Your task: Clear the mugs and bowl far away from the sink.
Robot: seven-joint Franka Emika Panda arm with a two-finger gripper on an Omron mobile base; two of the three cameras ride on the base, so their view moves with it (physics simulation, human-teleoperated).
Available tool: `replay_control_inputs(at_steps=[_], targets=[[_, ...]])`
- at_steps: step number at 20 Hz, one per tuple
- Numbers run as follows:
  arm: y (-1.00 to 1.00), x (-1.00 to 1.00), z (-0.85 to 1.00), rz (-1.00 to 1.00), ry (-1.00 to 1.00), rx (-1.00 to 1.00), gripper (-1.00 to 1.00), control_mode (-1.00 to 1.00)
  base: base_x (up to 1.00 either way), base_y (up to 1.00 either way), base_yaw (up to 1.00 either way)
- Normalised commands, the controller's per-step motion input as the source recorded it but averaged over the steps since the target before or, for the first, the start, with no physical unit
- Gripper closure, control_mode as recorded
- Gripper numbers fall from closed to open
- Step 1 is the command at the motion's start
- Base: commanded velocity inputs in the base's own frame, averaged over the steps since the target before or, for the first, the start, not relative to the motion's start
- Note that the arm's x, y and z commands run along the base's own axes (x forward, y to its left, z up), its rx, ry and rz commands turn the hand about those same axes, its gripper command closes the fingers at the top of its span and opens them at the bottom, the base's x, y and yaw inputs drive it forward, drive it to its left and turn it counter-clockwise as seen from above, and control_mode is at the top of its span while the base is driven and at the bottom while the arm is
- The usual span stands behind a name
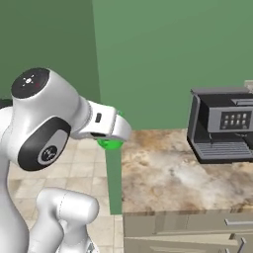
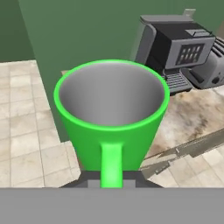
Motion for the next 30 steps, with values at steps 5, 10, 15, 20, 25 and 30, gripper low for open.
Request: replay_control_inputs(at_steps=[5,10,15,20,25,30], targets=[[-0.02,0.26,-0.21,0.06,-0.02,0.00,1.00,-1.00,0.00,0.00,0.00],[0.00,0.28,-0.48,0.02,-0.01,0.00,1.00,-1.00,0.00,0.00,0.00],[0.00,0.41,-0.50,0.00,0.00,0.00,1.00,-1.00,0.00,0.00,0.00],[0.00,0.63,-0.28,0.00,0.00,0.00,1.00,-1.00,0.00,0.00,0.00],[0.00,0.71,-0.19,0.00,0.00,0.00,1.00,-1.00,0.00,0.00,0.00],[0.00,0.54,-0.20,0.00,-0.05,0.00,1.00,-1.00,0.00,0.00,0.00]])
